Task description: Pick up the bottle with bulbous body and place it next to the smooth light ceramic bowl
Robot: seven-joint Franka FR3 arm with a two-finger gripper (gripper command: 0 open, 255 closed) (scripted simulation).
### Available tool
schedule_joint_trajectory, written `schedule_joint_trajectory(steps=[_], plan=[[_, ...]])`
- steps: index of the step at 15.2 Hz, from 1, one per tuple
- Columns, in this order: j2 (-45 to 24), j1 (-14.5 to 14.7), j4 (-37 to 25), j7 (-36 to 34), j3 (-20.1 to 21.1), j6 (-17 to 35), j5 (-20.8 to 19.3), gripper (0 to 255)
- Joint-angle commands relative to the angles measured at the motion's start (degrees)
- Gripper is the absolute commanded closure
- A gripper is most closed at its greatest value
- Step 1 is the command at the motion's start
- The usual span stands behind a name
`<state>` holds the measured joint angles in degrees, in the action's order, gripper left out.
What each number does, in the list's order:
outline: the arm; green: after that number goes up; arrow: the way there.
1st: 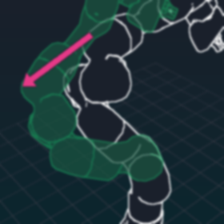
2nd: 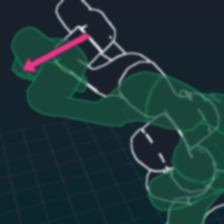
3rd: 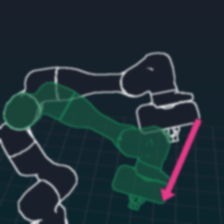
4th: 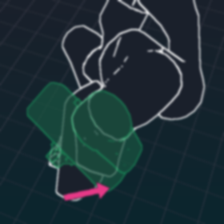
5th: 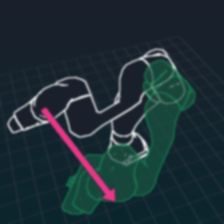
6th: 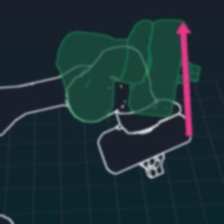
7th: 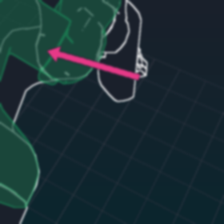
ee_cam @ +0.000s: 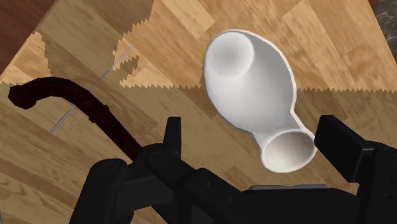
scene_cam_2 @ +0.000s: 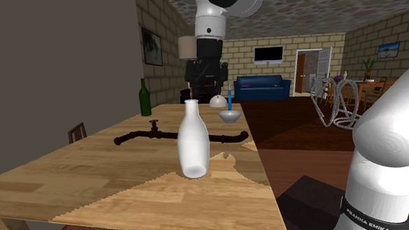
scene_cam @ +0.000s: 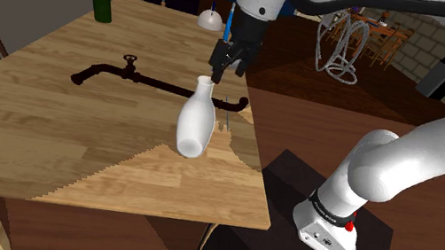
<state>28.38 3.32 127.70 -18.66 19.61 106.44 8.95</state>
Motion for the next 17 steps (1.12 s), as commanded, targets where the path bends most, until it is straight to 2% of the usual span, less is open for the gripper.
schedule_joint_trajectory(steps=[1,2,10,17], plan=[[-3.5,-0.1,-2.7,-3.8,3.0,1.3,-0.9,0],[-5.2,-0.3,-4.1,-5.6,4.4,1.7,-1.5,0],[-6.4,-0.2,0.6,-5.8,5.1,7.7,-1.5,0],[-6.5,-0.2,0.6,-5.8,5.1,7.7,-1.5,0]])
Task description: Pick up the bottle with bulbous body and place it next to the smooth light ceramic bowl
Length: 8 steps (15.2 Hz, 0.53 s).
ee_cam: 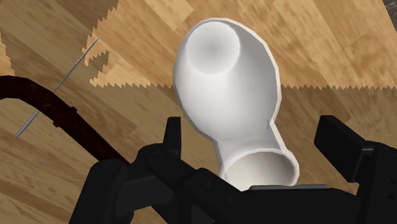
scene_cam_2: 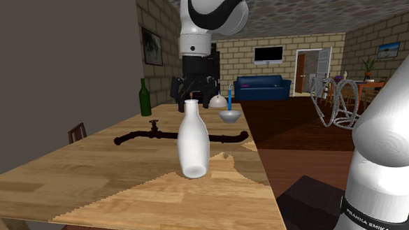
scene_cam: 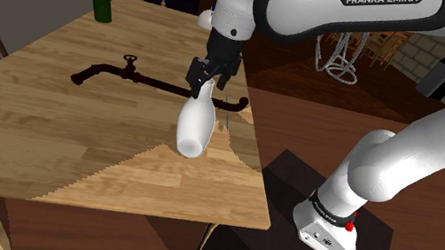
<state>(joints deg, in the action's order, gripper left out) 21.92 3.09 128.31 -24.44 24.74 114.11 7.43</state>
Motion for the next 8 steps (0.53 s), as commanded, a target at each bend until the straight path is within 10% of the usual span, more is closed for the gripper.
schedule_joint_trajectory(steps=[1,2,8], plan=[[0.0,0.0,0.0,0.0,0.0,0.0,0.0,0],[0.0,0.0,0.0,0.0,0.0,0.0,0.0,255],[0.0,0.0,0.0,0.0,0.0,0.0,0.0,255]])
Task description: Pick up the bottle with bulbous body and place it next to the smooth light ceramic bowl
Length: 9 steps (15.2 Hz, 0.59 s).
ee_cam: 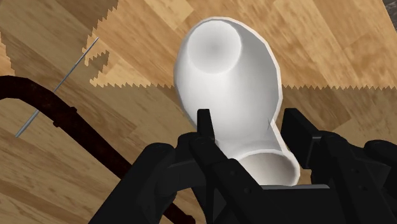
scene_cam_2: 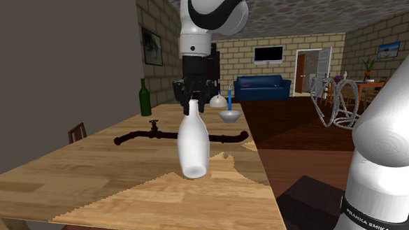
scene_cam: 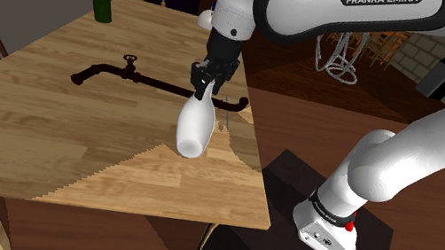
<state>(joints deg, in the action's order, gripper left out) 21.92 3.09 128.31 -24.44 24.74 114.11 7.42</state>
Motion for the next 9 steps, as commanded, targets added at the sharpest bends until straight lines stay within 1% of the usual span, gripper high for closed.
schedule_joint_trajectory(steps=[1,3,9], plan=[[0.0,0.0,0.0,0.0,0.0,0.0,0.0,255],[0.0,0.0,0.0,0.0,0.0,0.0,0.0,255],[0.4,-0.2,-4.2,0.1,-0.6,-4.6,-0.2,255]])
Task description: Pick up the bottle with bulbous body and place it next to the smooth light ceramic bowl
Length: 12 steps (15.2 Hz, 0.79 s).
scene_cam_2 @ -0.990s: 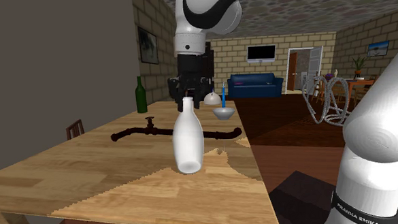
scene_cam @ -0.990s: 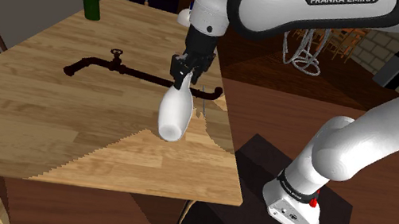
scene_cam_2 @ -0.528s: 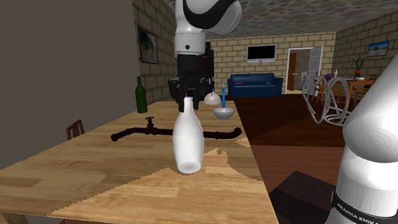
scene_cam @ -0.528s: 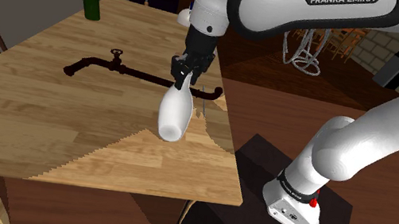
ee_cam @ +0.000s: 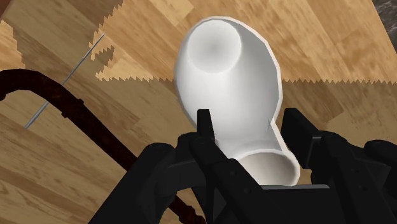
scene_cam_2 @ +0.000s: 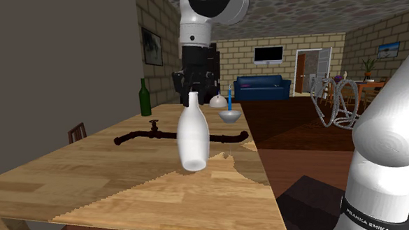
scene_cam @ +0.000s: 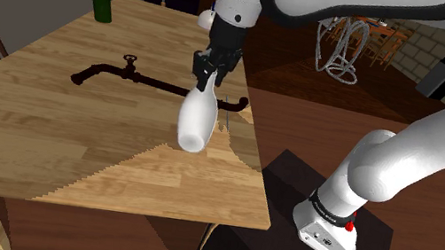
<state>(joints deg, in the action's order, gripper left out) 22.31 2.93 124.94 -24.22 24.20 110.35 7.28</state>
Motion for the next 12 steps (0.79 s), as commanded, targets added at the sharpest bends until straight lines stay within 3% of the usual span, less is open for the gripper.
schedule_joint_trajectory(steps=[1,12], plan=[[0.1,0.0,-1.6,-0.1,-0.1,-1.7,-0.1,255],[-0.6,-0.5,-10.6,-0.2,-0.8,-10.0,-0.7,255]])
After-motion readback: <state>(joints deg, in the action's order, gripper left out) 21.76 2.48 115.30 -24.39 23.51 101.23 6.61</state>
